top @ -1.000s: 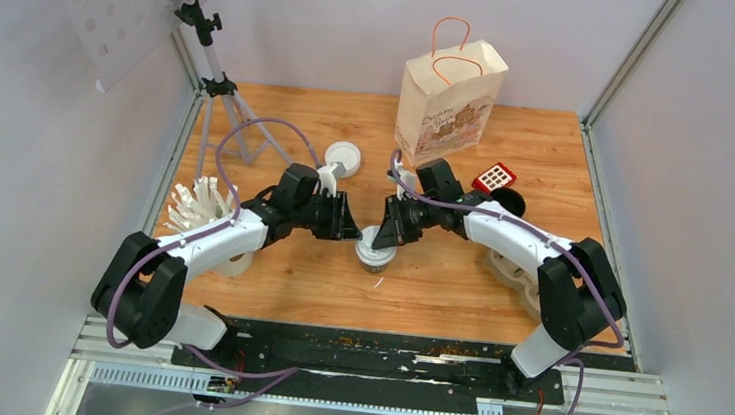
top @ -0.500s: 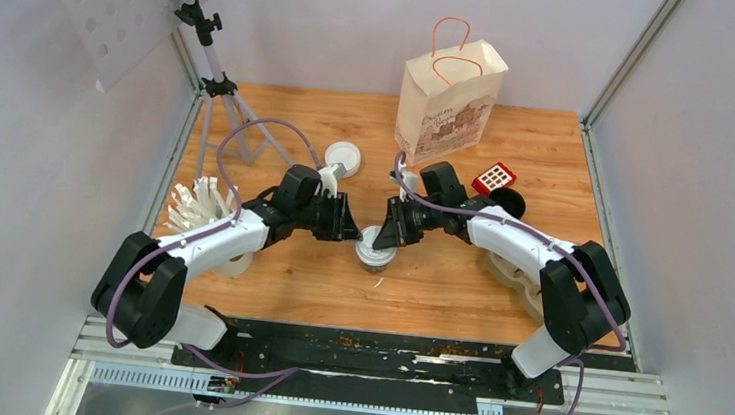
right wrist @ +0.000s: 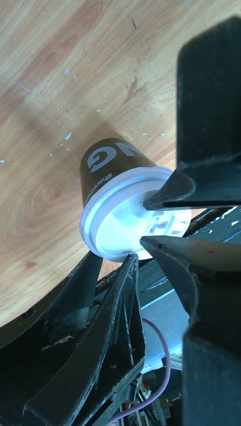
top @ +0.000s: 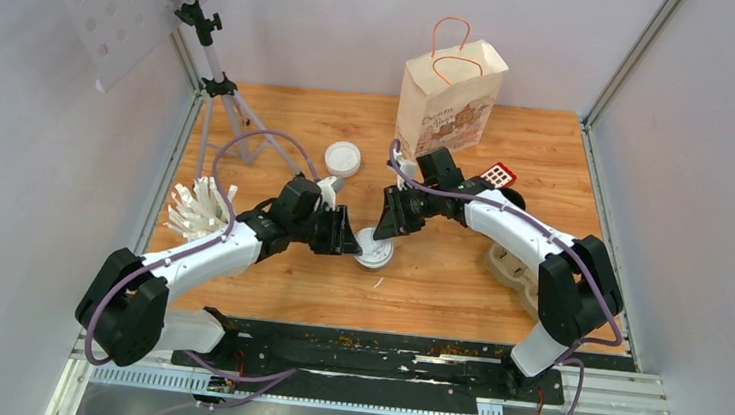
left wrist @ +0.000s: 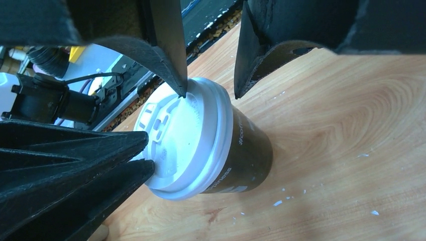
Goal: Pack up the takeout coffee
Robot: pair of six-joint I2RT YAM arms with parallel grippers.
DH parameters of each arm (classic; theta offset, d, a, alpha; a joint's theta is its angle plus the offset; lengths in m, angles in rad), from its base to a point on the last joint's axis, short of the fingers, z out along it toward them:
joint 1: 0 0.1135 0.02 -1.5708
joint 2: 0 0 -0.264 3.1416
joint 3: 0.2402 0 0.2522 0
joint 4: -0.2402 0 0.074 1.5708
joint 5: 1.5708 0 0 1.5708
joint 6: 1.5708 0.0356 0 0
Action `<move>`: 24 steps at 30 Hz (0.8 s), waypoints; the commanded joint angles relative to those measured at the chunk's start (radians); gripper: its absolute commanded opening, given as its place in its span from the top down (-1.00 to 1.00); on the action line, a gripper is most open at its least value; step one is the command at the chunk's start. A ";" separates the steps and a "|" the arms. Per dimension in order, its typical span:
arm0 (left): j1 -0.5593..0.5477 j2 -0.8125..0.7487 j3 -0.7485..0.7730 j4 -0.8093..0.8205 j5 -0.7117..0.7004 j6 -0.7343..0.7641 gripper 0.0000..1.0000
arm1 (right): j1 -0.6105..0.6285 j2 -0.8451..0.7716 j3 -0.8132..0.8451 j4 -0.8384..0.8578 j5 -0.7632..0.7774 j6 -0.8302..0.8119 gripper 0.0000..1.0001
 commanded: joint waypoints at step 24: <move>0.018 0.122 0.336 -0.216 -0.112 0.300 -0.11 | -0.007 -0.274 -0.206 0.115 0.173 0.360 -0.27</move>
